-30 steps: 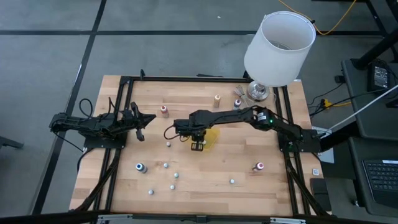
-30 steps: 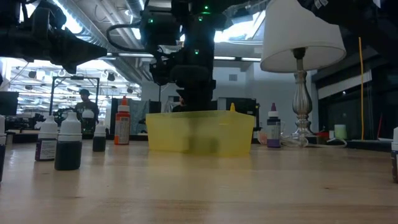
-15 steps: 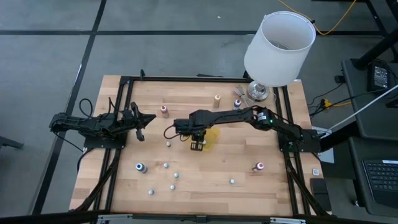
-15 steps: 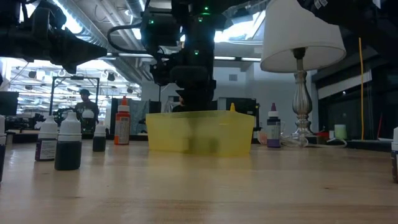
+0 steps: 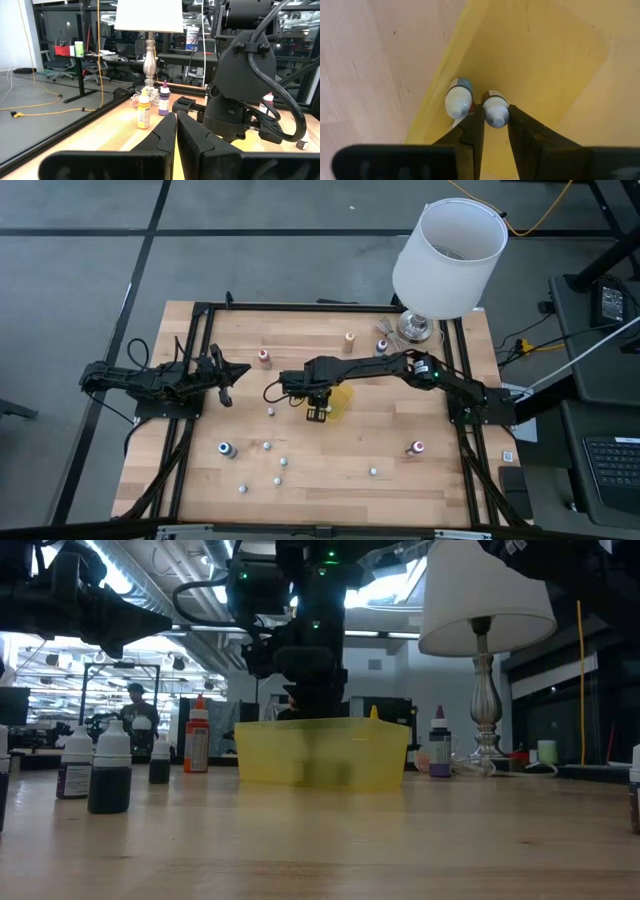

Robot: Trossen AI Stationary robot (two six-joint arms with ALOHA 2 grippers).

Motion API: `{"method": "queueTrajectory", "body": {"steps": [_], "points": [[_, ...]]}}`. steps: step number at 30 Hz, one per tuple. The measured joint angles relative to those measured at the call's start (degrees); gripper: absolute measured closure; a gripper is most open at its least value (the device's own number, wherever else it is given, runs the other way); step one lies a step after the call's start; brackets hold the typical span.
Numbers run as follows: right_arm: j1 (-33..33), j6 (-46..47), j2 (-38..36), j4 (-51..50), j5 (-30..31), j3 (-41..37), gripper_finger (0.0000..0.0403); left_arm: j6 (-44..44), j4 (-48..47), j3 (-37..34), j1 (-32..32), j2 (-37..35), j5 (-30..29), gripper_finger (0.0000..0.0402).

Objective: Pick & Place food coloring
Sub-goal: Put the small black food coloring bottle into the yellow bin, then put the small brown food coloring bottle into the yellow bin

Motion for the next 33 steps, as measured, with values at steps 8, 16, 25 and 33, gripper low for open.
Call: {"method": "queueTrajectory", "body": {"steps": [8, 16, 25, 33], "points": [[-0.33, -0.04, 0.0, 0.07, 0.0, 0.0, 0.0319, 0.0, -0.02, 0.0, 0.01, 0.0, -0.01, 0.039], [-0.44, -0.25, 0.0, 0.11, 0.05, 0.0, 0.0301, 0.0, 0.0, -0.01, -0.01, 0.0, -0.01, 0.0392], [-0.76, -1.32, 0.0, 0.34, 0.1, 0.0, 0.027, 0.0, 0.0, 0.0, 0.01, 0.0, -0.01, 0.039], [-1.29, -1.33, -0.66, -0.02, 0.13, 0.08, 0.0267, 0.0, 0.0, -0.01, 0.01, 0.0, 0.01, 0.0392]]}}
